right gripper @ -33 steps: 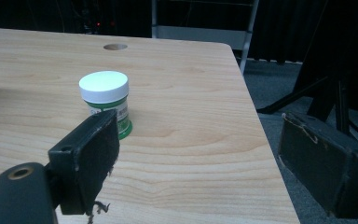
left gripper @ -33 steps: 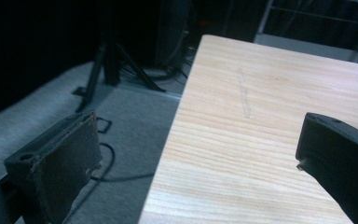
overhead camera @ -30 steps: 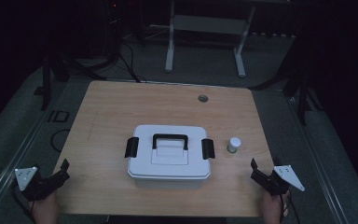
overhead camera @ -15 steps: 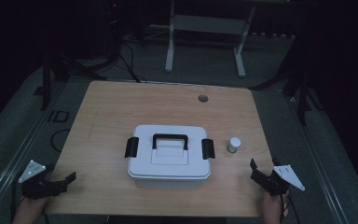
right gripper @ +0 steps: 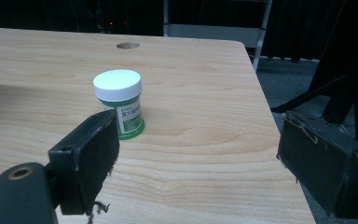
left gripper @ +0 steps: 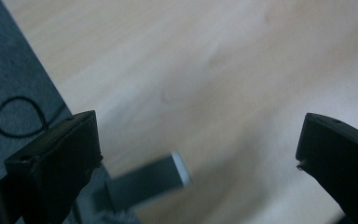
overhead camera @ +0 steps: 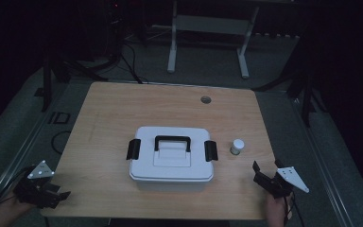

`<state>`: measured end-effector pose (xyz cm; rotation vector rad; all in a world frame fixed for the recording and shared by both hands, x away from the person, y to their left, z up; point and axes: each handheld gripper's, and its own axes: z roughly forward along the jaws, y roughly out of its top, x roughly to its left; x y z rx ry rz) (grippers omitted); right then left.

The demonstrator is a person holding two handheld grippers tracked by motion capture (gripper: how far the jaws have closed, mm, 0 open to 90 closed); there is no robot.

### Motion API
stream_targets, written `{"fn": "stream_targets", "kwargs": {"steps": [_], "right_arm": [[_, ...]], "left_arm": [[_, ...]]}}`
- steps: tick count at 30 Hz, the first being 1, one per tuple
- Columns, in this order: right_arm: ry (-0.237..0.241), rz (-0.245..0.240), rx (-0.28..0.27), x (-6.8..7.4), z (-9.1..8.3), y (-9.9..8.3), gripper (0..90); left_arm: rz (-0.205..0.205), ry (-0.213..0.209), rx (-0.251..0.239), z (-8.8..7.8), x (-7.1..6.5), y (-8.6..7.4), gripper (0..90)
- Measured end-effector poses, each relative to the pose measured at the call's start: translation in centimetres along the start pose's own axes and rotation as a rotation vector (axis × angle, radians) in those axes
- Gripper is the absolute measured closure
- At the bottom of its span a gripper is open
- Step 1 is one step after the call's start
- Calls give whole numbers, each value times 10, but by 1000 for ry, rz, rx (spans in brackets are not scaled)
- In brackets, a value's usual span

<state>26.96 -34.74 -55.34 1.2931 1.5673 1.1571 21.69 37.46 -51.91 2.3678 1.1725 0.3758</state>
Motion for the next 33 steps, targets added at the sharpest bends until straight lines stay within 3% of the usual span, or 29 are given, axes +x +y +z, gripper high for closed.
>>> {"fn": "stream_targets", "kwargs": {"steps": [3,5,8,10,11,12,14,18,19,21,25,33], "right_arm": [[1,0,2,0,0,0,125],[3,-2,2,0,0,0,125],[7,-1,2,0,0,0,125],[8,-4,2,1,0,0,125],[8,-4,2,1,0,0,125],[10,-8,3,1,1,0,125],[9,-12,5,1,1,0,125],[20,-4,3,1,0,0,125],[20,-4,3,1,0,0,125],[23,-3,1,1,0,1,126],[26,-1,3,1,0,0,126],[32,-10,4,2,0,0,126]], "left_arm": [[66,25,95,-1,-1,4,0],[89,25,162,-4,0,8,0],[97,-5,217,-7,1,15,0],[129,-19,283,-8,0,22,0],[129,-19,283,-8,0,22,0],[151,-18,314,-8,-1,27,0],[157,-23,332,-8,-1,30,0],[173,-65,449,-5,-2,39,0],[173,-65,449,-5,-2,39,0],[226,-90,545,-3,-6,44,0],[253,-103,567,-5,-7,51,0],[249,-117,563,-16,-8,73,0]]}}
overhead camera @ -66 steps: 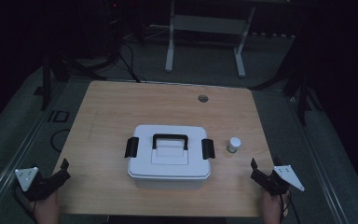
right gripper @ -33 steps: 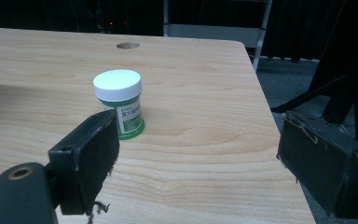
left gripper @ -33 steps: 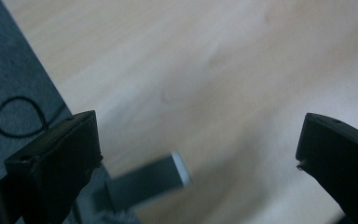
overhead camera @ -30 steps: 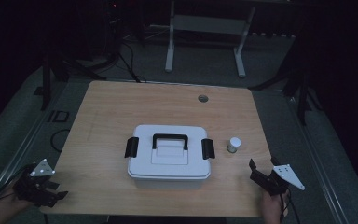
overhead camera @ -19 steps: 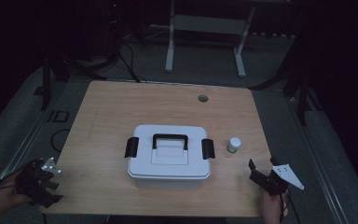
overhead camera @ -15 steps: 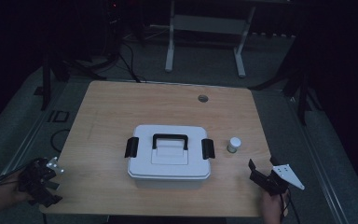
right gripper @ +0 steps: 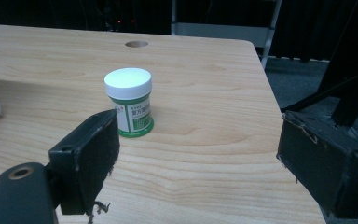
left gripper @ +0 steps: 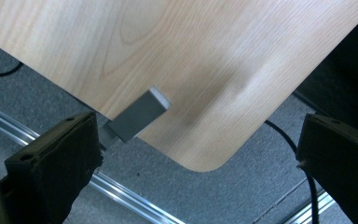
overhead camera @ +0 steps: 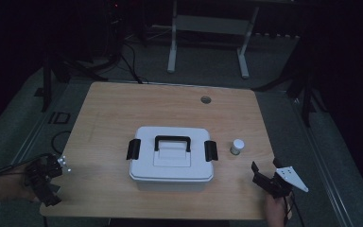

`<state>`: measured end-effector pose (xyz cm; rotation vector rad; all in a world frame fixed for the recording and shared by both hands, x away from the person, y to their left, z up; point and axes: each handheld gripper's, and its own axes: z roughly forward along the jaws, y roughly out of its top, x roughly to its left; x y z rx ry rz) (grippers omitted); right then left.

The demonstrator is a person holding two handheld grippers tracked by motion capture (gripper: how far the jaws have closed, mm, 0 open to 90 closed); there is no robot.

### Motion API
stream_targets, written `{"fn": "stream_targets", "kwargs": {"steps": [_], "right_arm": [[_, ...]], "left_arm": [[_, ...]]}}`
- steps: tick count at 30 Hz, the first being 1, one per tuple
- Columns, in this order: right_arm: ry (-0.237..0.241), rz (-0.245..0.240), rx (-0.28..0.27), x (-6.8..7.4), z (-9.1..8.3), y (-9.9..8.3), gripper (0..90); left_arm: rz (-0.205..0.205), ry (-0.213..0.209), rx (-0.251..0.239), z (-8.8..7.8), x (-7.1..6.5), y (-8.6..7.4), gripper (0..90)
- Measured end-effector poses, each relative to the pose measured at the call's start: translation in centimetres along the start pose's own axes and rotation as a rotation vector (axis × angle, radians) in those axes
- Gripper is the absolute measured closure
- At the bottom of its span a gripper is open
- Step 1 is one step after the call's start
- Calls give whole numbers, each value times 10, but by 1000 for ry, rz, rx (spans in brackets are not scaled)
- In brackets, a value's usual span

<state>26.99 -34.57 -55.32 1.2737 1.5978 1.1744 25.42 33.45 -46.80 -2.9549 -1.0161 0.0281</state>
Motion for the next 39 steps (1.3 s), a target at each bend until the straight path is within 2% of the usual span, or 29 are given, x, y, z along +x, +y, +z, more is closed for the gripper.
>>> {"fn": "stream_targets", "kwargs": {"steps": [3,9,11,18,22,29,33,35,39], "right_arm": [[1,0,0,0,0,0,126],[8,3,5,0,0,0,126],[9,3,4,0,0,0,126],[10,3,1,0,0,0,126],[13,5,2,0,0,0,126],[11,3,3,0,0,0,126],[4,-2,0,0,0,0,125],[-5,-5,-1,0,0,0,125],[-2,-10,1,-1,0,0,125]], "left_arm": [[10,-28,-8,-7,-1,6,0],[46,-30,-10,-16,-8,18,0],[58,-43,-18,-20,-11,23,0],[98,-29,-5,-33,-13,41,0],[119,-8,-16,-46,-13,51,21],[148,0,-47,-70,-15,69,20],[179,5,-62,-80,-19,83,21],[194,23,-71,-85,-21,92,20],[234,29,-69,-93,-25,109,20]]}}
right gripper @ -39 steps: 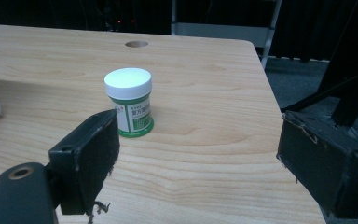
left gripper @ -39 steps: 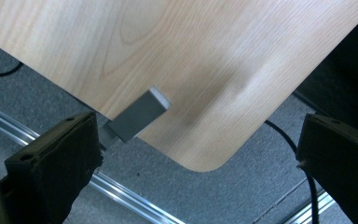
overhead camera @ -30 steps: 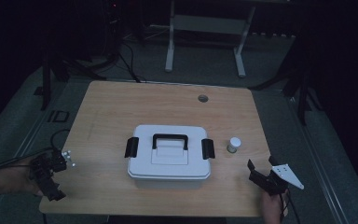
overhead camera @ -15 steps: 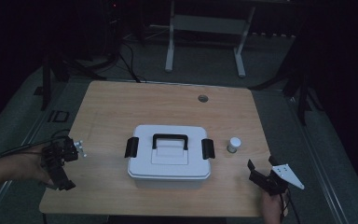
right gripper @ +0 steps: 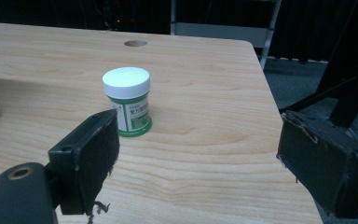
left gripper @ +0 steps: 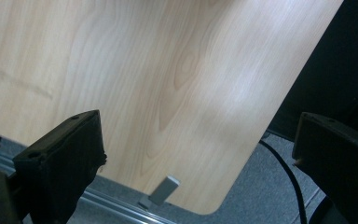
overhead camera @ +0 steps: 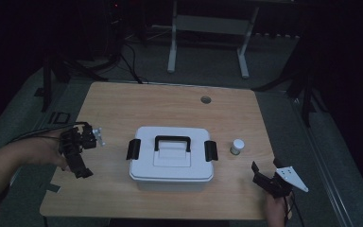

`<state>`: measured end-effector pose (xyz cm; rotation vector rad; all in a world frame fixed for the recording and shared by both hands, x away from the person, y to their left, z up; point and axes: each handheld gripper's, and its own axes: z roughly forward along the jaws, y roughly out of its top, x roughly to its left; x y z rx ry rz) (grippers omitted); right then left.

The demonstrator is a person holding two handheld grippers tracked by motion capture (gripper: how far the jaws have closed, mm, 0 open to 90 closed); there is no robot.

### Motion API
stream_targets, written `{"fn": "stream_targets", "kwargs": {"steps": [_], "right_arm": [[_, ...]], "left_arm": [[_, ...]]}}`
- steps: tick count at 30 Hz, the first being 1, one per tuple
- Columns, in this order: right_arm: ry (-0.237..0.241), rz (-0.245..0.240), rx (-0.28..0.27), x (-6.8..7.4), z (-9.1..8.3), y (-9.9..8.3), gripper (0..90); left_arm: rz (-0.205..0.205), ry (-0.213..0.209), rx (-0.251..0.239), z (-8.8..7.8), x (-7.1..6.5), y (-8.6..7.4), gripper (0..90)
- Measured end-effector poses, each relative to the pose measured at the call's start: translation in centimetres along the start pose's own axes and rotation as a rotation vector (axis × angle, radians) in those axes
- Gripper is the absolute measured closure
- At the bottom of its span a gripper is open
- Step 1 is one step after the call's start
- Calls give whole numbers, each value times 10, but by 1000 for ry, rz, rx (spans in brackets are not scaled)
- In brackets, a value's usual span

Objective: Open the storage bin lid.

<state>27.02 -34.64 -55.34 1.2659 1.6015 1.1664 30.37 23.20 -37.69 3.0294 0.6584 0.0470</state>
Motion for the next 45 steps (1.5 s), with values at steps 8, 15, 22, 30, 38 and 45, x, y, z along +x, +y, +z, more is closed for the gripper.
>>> {"fn": "stream_targets", "kwargs": {"steps": [8,15,22,30,38,45], "right_arm": [[3,-4,2,0,0,0,125],[6,0,2,0,0,0,125],[9,-4,0,-1,0,0,125],[13,12,2,-2,0,0,125],[20,23,-1,-4,-1,0,125],[23,15,4,-3,0,0,125]], "left_arm": [[69,8,-15,-10,2,40,21],[127,-8,-68,-17,5,78,21],[179,7,-67,-19,1,114,21],[235,14,-78,-18,-3,148,22],[293,32,-95,-11,-8,171,131],[306,4,-122,-13,-8,186,275]]}}
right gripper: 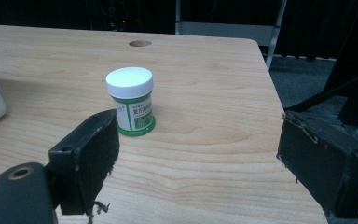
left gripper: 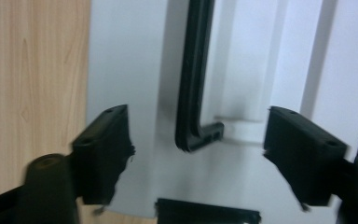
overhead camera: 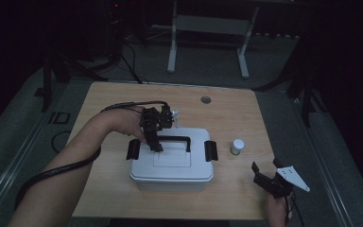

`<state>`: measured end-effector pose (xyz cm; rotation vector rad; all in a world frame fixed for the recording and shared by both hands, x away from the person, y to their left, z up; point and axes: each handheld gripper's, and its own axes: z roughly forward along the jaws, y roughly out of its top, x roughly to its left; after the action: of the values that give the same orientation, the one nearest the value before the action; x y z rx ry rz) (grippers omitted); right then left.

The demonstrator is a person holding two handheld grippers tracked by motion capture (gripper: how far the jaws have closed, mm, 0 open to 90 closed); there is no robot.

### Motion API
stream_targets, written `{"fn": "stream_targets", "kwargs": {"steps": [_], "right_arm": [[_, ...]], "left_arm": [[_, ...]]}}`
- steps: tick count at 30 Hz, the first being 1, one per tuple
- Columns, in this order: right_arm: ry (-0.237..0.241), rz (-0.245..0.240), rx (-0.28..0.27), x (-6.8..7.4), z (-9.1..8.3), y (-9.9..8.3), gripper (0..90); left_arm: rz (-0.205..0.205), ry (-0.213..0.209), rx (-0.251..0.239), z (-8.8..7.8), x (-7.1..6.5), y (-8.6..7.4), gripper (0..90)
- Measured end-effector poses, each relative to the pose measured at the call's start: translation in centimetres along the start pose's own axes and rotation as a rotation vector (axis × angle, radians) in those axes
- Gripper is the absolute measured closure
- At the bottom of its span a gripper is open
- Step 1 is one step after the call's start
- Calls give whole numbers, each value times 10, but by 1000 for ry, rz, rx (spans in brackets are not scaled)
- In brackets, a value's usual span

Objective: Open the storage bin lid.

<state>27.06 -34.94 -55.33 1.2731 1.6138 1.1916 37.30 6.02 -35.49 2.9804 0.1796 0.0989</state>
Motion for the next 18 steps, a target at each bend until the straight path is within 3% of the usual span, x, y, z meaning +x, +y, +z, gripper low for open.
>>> {"fn": "stream_targets", "kwargs": {"steps": [1,3,6,12,18], "right_arm": [[1,-1,0,0,0,0,125],[2,0,-1,0,0,0,125],[4,2,-3,0,0,0,125],[6,0,-3,0,0,0,125],[8,3,-3,0,0,0,125]], "left_arm": [[2,-15,5,0,2,2,359],[2,-31,9,-1,4,6,389],[11,-61,1,-3,7,10,530],[40,-93,88,1,6,21,667],[50,-104,131,2,5,29,764]]}}
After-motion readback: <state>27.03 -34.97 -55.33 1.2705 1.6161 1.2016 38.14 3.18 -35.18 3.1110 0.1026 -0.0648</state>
